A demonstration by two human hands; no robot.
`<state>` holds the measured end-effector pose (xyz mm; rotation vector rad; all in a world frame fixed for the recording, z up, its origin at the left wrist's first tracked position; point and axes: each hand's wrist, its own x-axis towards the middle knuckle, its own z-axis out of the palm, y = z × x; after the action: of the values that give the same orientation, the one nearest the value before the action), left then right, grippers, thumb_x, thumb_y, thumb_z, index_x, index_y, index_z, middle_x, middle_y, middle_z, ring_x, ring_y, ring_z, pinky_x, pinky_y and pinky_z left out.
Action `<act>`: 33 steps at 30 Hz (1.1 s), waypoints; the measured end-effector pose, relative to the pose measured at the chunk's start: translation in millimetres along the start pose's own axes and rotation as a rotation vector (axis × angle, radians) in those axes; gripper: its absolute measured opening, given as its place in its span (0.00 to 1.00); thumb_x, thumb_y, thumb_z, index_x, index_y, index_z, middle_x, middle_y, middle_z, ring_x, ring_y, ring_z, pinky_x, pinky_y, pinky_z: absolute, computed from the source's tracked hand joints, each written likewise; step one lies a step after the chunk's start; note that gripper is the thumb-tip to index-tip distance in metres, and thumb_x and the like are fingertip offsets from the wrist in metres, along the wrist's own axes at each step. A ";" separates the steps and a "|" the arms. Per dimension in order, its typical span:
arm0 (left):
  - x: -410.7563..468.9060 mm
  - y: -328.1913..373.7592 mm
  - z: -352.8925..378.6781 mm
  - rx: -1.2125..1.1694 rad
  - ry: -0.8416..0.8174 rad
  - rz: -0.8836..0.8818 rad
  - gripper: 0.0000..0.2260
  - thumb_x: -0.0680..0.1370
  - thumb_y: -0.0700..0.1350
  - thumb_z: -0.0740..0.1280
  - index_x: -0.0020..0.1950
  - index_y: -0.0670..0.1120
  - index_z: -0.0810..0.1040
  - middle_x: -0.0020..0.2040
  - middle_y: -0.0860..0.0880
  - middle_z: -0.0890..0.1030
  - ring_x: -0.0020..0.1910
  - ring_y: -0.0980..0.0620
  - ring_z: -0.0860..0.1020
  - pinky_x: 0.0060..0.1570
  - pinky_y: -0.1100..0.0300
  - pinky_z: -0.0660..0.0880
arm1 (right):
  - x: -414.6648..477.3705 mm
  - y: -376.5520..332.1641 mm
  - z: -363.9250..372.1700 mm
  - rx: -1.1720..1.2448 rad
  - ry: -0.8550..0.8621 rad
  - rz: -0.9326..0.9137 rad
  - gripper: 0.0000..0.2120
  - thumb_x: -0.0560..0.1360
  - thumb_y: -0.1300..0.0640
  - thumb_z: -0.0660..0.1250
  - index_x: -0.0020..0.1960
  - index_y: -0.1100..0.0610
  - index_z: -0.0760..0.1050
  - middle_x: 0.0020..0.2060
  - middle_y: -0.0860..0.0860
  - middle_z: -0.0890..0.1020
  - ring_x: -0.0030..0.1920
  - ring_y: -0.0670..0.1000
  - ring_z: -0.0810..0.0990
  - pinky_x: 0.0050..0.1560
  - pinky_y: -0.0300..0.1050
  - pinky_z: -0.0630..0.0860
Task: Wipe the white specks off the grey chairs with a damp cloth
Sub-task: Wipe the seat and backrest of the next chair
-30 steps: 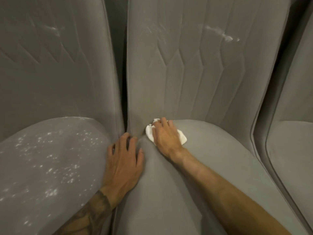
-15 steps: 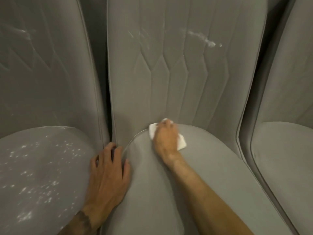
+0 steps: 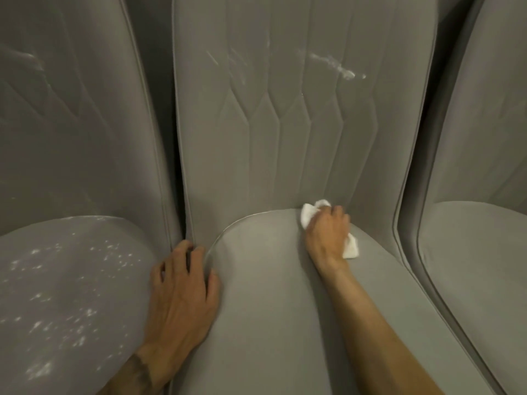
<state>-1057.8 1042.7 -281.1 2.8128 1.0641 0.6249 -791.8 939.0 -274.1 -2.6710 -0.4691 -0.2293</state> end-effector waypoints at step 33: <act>247.3 22.8 -63.7 -0.132 0.787 0.167 0.30 0.86 0.52 0.57 0.83 0.39 0.54 0.79 0.37 0.61 0.73 0.38 0.68 0.69 0.46 0.70 | 198.9 -74.6 -156.5 0.031 0.856 -0.867 0.10 0.84 0.51 0.55 0.61 0.55 0.68 0.55 0.56 0.69 0.55 0.58 0.69 0.57 0.51 0.66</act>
<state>-901.5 1180.8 -132.1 2.5721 0.7960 1.8338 -647.4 993.4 -60.0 -1.8881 -1.2358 -1.4827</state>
